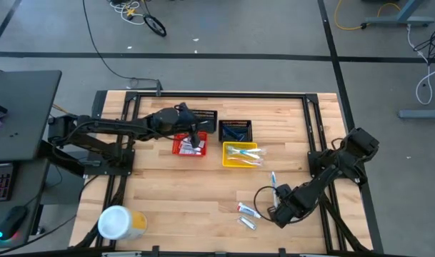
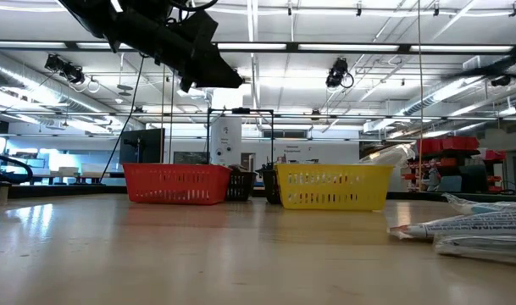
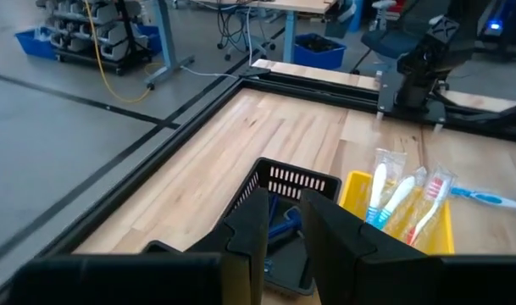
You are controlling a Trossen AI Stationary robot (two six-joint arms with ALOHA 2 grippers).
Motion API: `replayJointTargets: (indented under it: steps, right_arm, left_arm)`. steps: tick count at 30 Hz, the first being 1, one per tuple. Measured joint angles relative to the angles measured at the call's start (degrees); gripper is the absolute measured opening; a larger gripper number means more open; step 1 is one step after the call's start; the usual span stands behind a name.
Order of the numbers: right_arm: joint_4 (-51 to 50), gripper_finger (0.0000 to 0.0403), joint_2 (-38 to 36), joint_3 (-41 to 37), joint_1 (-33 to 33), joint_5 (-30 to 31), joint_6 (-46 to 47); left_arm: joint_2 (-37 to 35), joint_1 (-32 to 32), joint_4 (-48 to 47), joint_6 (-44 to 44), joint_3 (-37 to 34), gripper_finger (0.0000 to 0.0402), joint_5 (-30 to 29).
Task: Pick & Place Travel size toiletries
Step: Put the silver nail cutter into the left black bin
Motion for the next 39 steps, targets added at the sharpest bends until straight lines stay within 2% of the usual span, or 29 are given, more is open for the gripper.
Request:
replayJointTargets:
  steps: [3, 5, 9, 14, 16, 18, 21, 26, 31, 34, 39]
  right_arm:
    - [-3.6, 0.0037, -1.6, 5.0, -0.3, 3.4, -3.4]
    - [-4.4, 0.0036, -3.0, 7.5, -0.3, 9.7, -7.5]
    - [-4.0, 0.0035, -6.8, 10.3, -0.7, 30.0, -20.1]
    - [-1.3, 0.0043, -8.9, 10.5, -2.5, 59.2, -37.3]
    - [0.8, 0.0047, -9.0, 10.3, -4.2, 67.2, -42.9]
    - [4.6, 0.0049, -9.0, 9.6, -6.8, 70.8, -47.5]
    - [13.1, 0.0050, -9.0, 8.5, -11.7, 70.1, -55.0]
    - [29.5, 0.0051, -8.9, 7.6, -20.2, 56.7, -75.4]
    - [46.9, 0.0051, -8.9, 6.4, -26.3, 45.8, -96.2]
    - [50.0, 0.0052, -8.9, 6.2, -29.0, 41.9, -101.2]
    - [48.6, 0.0052, -8.9, 6.1, -31.9, 37.7, -102.3]
  left_arm:
    - [0.0, 0.0, 0.0, -2.3, 0.0, 0.0080, 0.0]
    - [0.0, -0.1, 0.0, -2.9, 0.0, 0.0080, 0.5]
    - [0.0, -0.1, 0.0, -3.0, 0.0, 0.0080, 4.3]
    - [0.0, -0.1, 0.6, -3.1, 0.0, 0.0080, 16.8]
    - [0.0, -0.6, 0.6, -3.4, 0.0, 0.0080, 20.6]
    - [0.1, -1.4, 1.1, -2.8, 0.0, 0.0080, 21.9]
    - [1.6, -3.3, 4.7, -0.7, 0.0, 0.0081, 21.9]
    - [6.5, -6.2, 10.9, 2.2, 0.0, 0.0088, 22.1]
    - [9.8, -6.5, 10.8, 0.4, 0.0, 0.0124, 22.0]
    - [9.9, -6.5, 10.0, 1.3, 0.0, 0.0151, 24.5]
    - [9.8, -6.5, 11.2, 1.8, 0.0, 0.0183, 24.1]
